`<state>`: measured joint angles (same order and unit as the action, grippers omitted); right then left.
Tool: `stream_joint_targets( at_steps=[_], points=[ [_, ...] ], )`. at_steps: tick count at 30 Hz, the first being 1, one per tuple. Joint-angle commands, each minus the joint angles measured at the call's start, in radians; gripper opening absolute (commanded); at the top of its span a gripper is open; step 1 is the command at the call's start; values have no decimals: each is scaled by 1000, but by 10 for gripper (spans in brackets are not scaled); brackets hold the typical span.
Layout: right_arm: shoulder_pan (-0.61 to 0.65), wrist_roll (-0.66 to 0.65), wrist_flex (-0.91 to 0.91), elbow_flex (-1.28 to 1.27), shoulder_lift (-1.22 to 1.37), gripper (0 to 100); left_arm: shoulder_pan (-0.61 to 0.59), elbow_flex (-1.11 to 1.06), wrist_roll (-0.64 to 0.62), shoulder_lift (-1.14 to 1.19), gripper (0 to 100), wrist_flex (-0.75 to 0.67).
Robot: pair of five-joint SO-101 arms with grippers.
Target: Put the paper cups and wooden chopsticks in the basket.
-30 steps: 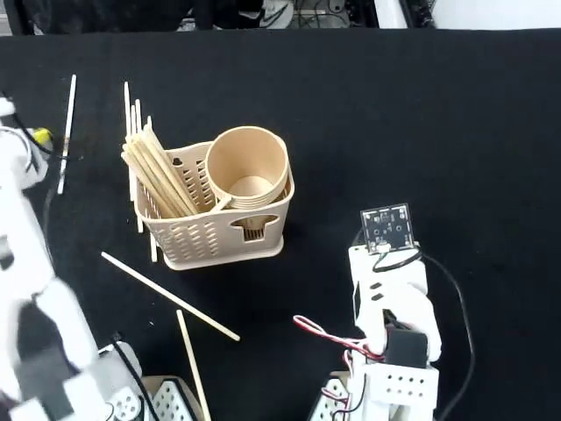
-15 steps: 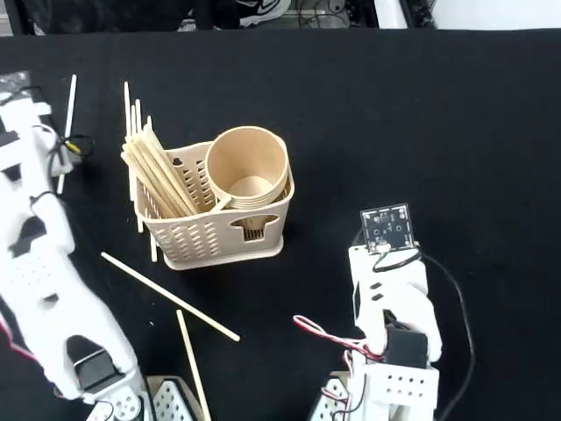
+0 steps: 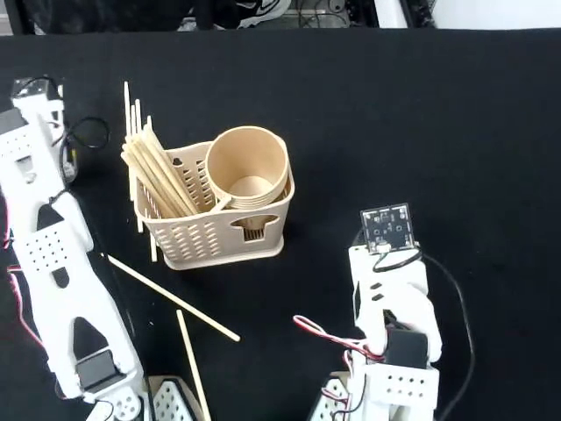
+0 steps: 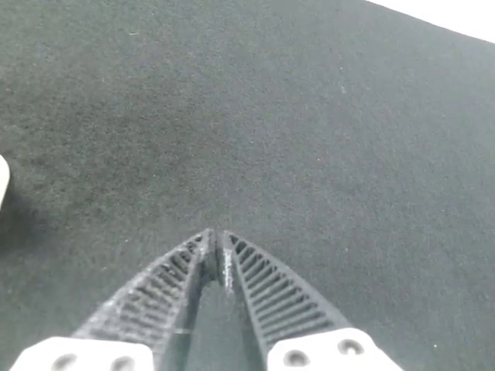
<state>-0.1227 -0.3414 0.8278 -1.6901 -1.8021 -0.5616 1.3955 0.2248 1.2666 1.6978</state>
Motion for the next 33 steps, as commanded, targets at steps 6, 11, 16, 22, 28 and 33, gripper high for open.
stream_joint_targets(
  at_steps=[6, 11, 16, 22, 28, 33],
  points=[
    [12, -11, -12, 4, -30, 15, -31, -142, -126, -236, 28, 69],
    [12, -11, -12, 4, -30, 15, -12, -647, -175, -713, 28, 66],
    [12, -11, -12, 4, -28, 15, 18, -1001, -175, -1231, 29, 17],
    [12, -11, -12, 4, -28, 15, 81, -1411, -175, -1821, 29, -222],
    [12, -11, -12, 4, -30, 15, 236, -1926, -238, -2432, 29, -647],
    [12, -11, -12, 4, -31, 15, 424, -2379, -245, -2889, 29, -1057]
  ],
)
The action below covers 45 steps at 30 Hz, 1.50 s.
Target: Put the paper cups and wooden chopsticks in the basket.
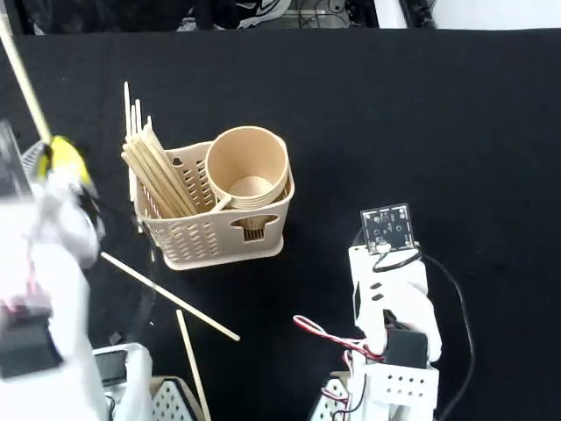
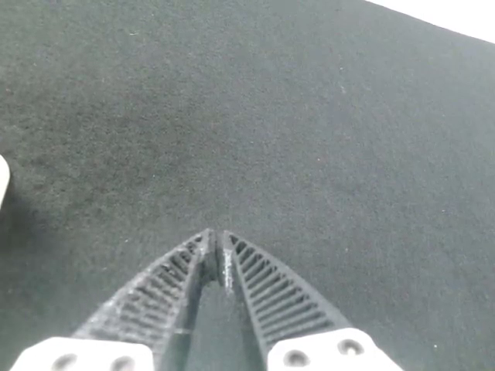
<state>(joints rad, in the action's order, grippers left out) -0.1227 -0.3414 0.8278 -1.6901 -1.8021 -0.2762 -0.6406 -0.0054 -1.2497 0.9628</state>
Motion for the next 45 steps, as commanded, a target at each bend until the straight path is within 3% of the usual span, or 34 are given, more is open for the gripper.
stream_joint_targets(
  at_steps=[1, 3, 7, 12, 14, 18, 23, 27, 33, 38, 45],
  points=[
    [12, -11, -12, 4, -31, 15, 177, -429, -17, -451, 29, -382],
    [12, -11, -12, 4, -31, 15, 248, -591, -17, -588, 29, -479],
    [12, -11, -12, 4, -31, 15, 309, -734, -23, -528, 29, -588],
    [12, -11, -14, 4, -33, 15, 306, -797, -183, -528, 33, -637],
    [12, -11, -14, 4, -33, 15, 305, -814, -221, -545, 56, -624],
    [12, -11, -14, 4, -33, 15, 305, -825, -295, -569, 220, -480],
    [12, -11, -14, 4, -33, 15, 297, -716, -299, -571, 225, -367],
    [12, -11, -14, 4, -33, 15, 194, -604, -299, -569, 224, -304],
    [12, -11, -14, 4, -33, 15, -139, -394, -307, -539, 223, -140],
    [12, -11, -14, 4, -33, 15, -226, -303, -307, -290, 223, -86],
    [12, -11, -14, 4, -31, 15, -226, -61, -298, 382, 225, -133]
  ],
)
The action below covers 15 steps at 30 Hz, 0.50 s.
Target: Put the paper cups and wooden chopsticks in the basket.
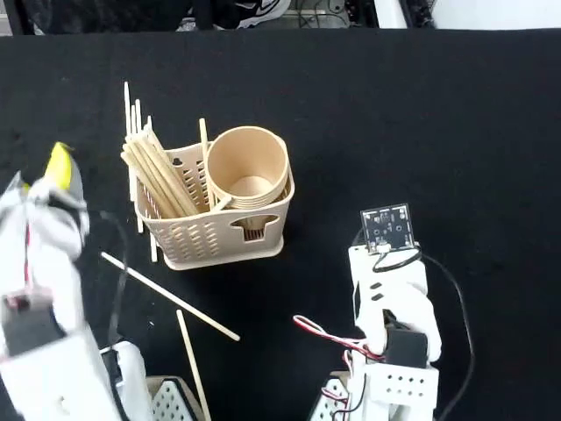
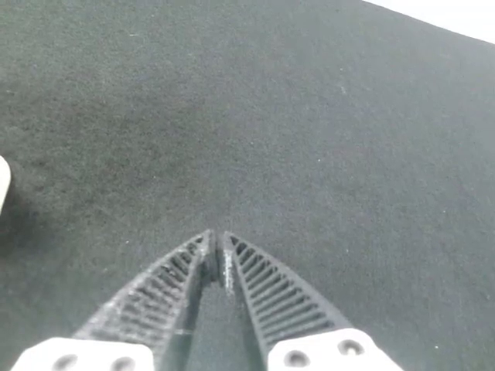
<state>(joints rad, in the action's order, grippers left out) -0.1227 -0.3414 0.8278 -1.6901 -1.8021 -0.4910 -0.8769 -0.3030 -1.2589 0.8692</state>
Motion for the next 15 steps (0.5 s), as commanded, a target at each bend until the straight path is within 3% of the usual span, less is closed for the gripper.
stream_joint_targets(
  at_steps=[1, 9, 15],
  points=[
    [12, -11, -14, 4, -31, 15, -12, 225, 6, 491, 224, -43],
    [12, -11, -14, 4, -33, 15, 51, 588, 198, 1191, 223, -38],
    [12, -11, -14, 4, -33, 15, 148, 812, 269, 1490, 223, 14]
  ],
)
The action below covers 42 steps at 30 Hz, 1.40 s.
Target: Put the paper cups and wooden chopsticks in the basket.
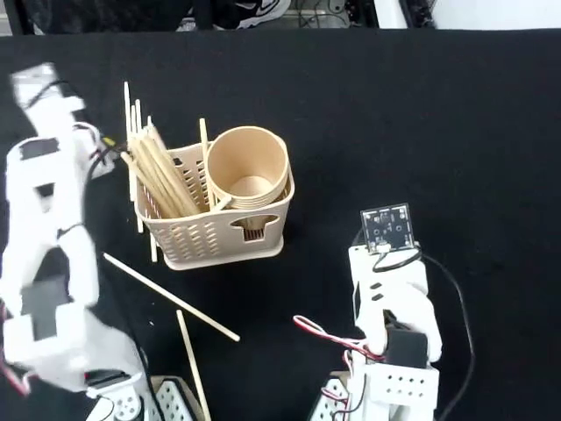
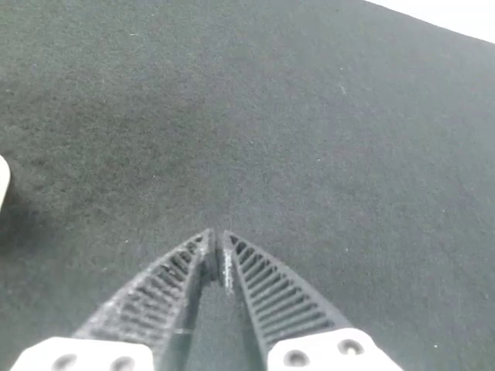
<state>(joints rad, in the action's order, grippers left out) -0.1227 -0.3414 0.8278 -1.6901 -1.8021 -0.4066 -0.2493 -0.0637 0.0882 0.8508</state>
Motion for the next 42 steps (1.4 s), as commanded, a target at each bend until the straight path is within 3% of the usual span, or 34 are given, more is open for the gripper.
stream_joint_targets(
  at_steps=[1, 5, 9, 14, 21, 26, 35, 42],
  points=[
    [12, -11, -14, 4, -33, 15, 79, 232, 32, 183, 223, 58],
    [12, -11, -14, 4, -33, 15, 91, 458, 25, 356, 223, 178],
    [12, -11, -14, 4, -33, 15, 96, 717, -61, 555, 223, 342],
    [12, -11, -14, 4, -33, 15, 79, 1076, -48, 810, 220, 560],
    [12, -11, -14, 4, -33, 15, 79, 1563, 40, 1102, 29, 789],
    [11, -11, -14, 4, -33, 15, 68, 1862, 41, 1240, 29, 911],
    [11, -11, -14, 4, -33, 15, 5, 1862, 41, 1192, 29, 914],
    [11, -11, -18, 4, -33, 15, -7, 1532, 9, 868, 29, 914]
  ],
)
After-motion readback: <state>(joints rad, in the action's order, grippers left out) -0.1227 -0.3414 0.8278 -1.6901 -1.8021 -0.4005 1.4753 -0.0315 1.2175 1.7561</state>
